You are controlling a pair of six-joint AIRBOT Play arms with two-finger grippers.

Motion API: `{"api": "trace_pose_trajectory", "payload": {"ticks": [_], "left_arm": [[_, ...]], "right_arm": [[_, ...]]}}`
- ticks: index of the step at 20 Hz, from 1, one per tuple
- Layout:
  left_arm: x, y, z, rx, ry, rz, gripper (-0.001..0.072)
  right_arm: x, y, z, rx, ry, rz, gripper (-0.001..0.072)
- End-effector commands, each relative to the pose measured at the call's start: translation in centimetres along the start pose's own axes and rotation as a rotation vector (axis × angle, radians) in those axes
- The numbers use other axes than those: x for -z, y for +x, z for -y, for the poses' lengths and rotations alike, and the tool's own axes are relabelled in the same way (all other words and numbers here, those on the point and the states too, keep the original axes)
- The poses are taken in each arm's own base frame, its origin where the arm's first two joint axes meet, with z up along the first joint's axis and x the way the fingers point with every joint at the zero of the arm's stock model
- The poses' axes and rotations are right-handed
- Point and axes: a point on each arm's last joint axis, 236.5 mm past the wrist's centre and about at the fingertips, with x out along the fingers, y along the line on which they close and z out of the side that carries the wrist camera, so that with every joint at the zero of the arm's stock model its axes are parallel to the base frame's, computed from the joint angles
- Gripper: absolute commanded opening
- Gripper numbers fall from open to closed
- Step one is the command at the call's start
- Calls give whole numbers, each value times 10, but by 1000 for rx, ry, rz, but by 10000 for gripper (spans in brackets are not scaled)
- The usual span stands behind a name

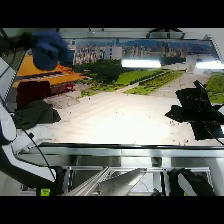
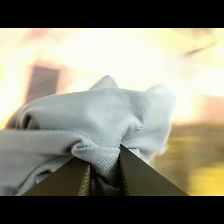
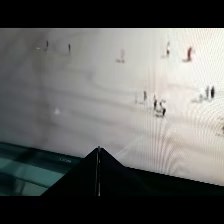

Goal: Fold the shirts.

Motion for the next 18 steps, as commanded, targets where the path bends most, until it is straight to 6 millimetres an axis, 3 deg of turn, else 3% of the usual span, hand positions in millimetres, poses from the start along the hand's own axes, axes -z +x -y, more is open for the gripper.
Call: {"api": "trace_pose_trajectory", "payload": {"ticks": [1,3,5,7,10,13,15,17,18], "left_arm": [[-2,-67,162,278,126,-48,20],[47,-84,219,364,108,-221,20],[113,-90,253,390,117,-416,20],[179,-90,271,372,168,-574,20],[275,-84,272,261,207,-766,20],[354,-82,275,233,225,-894,19],[389,-76,275,220,207,-910,20],[408,-70,269,204,184,-908,23],[412,-71,266,198,185,-922,221]], "right_arm": [[0,0,0,-1,0,-1,20],[0,0,0,-1,0,-1,20],[0,0,0,-1,0,-1,19],[0,0,0,-1,0,-1,19],[0,0,0,-1,0,-1,19],[0,0,0,-1,0,-1,19],[0,0,0,-1,0,-1,20],[0,0,0,-1,0,-1,20],[0,0,0,-1,0,-1,19]]}}
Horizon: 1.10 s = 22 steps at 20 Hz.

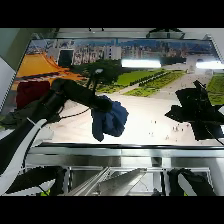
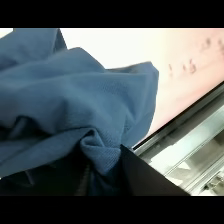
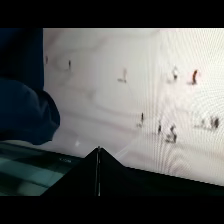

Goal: Fold the shirts.

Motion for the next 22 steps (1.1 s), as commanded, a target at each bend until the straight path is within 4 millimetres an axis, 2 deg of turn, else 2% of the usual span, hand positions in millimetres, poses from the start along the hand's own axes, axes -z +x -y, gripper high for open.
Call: {"api": "trace_pose_trajectory", "payload": {"ticks": [1,4,6,8,9,11,13,15,16,17,18,20,22], "left_arm": [[21,20,-9,-28,-43,-36,680],[31,-21,-19,-34,-74,-151,675],[41,-49,-32,-59,-96,-166,675],[59,-61,-57,-127,-117,-111,675],[73,-58,-68,-141,-140,-86,675],[113,-35,-83,-130,-217,-70,675],[143,-5,-81,-55,-294,-53,675],[160,19,-69,45,-340,-18,674],[166,28,-69,65,-360,-5,674],[172,34,-74,55,-378,3,674],[176,39,-79,43,-389,5,674],[178,44,-84,33,-402,24,667],[173,45,-77,47,-387,43,654]], "right_arm": [[0,0,0,0,0,-1,20],[0,0,0,0,0,-1,19],[0,0,0,0,0,-1,19],[0,0,0,-2,0,0,20],[-3,0,-1,-2,1,14,20],[-16,0,1,4,1,69,20],[-20,-1,1,3,2,85,20],[-31,3,0,-4,2,121,23],[-27,10,-2,-10,-21,93,66],[-18,22,-4,-15,-35,50,259],[-7,36,-7,-20,-44,5,416],[21,76,-14,-24,-77,-80,425],[47,112,-25,-34,-113,-147,425]]}}
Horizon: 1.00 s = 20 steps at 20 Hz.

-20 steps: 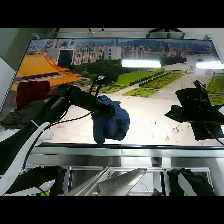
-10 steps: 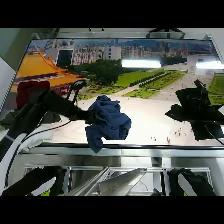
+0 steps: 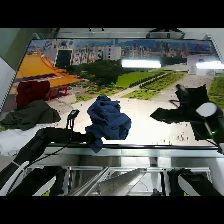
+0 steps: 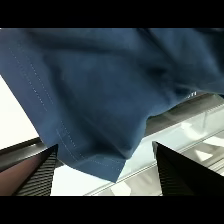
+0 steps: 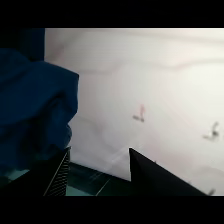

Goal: Fold the shirts.

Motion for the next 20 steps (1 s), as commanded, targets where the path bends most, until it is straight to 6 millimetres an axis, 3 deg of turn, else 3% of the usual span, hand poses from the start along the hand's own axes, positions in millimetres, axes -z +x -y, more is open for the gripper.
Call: {"api": "trace_pose_trajectory", "payload": {"ticks": [1,6,8,10,11,12,13,14,16,17,18,19,20], "left_arm": [[-2,9,6,29,3,51,653],[-9,17,29,44,92,120,654],[-15,20,25,34,81,137,653],[-8,32,15,7,58,90,653],[-2,40,9,-9,40,54,605],[2,46,5,-21,34,19,425],[2,49,5,-25,40,-5,296],[-1,50,9,-22,47,-15,286],[-11,47,20,-5,68,-20,109],[-16,44,27,5,92,-21,109],[-19,40,31,6,113,-19,104],[-22,35,36,12,135,-13,20],[-28,27,43,27,147,12,20]], "right_arm": [[36,59,-18,-6,-75,-107,425],[72,113,-39,-18,-126,-220,425],[76,123,-46,-46,-119,-228,424],[78,131,-52,-82,-95,-235,424],[79,133,-56,-105,-89,-239,422],[79,135,-61,-133,-83,-239,359],[77,136,-66,-155,-86,-231,264],[75,138,-68,-166,-88,-223,245],[72,141,-66,-162,-76,-212,243],[71,142,-65,-157,-78,-205,166],[69,142,-64,-156,-92,-199,21],[68,141,-64,-159,-109,-194,17],[64,137,-64,-167,-130,-189,17]]}}
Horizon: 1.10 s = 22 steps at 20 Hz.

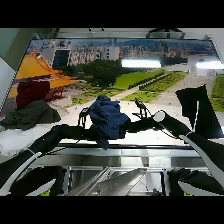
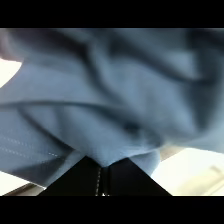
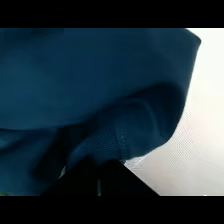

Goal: Fold the shirts.

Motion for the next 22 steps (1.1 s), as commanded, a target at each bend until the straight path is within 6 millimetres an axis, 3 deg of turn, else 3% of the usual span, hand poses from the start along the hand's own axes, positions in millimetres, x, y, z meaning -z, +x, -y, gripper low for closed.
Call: {"api": "trace_pose_trajectory", "payload": {"ticks": [1,2,4,6,8,10,11,12,13,15,17,19,22], "left_arm": [[-19,-24,19,33,60,49,20],[-32,-42,26,52,67,103,19],[-62,-103,46,103,92,241,19],[-85,-191,83,169,159,421,19],[-96,-301,130,204,275,695,19],[-82,-419,178,221,402,1007,19],[-66,-466,199,228,449,1129,19],[-46,-506,218,235,491,1227,19],[-27,-533,233,231,536,1293,19],[1,-567,254,215,607,1369,19],[1,-574,260,191,628,1365,19],[-29,-560,251,160,601,1284,19],[-116,-516,218,117,533,1128,19]], "right_arm": [[-11,-14,-4,-26,-60,25,17],[-18,-29,-6,-36,-74,38,17],[-39,-83,-27,-93,-118,95,17],[-59,-166,-76,-163,-241,234,17],[-67,-260,-136,-174,-443,455,17],[-55,-362,-201,-119,-659,735,17],[-39,-407,-232,-83,-765,861,16],[-17,-444,-261,-51,-856,966,16],[4,-472,-285,-25,-931,1049,17],[39,-510,-320,26,-1047,1175,17],[52,-522,-332,40,-1085,1213,17],[37,-513,-321,39,-1052,1174,17],[-18,-480,-279,14,-918,1054,17]]}}
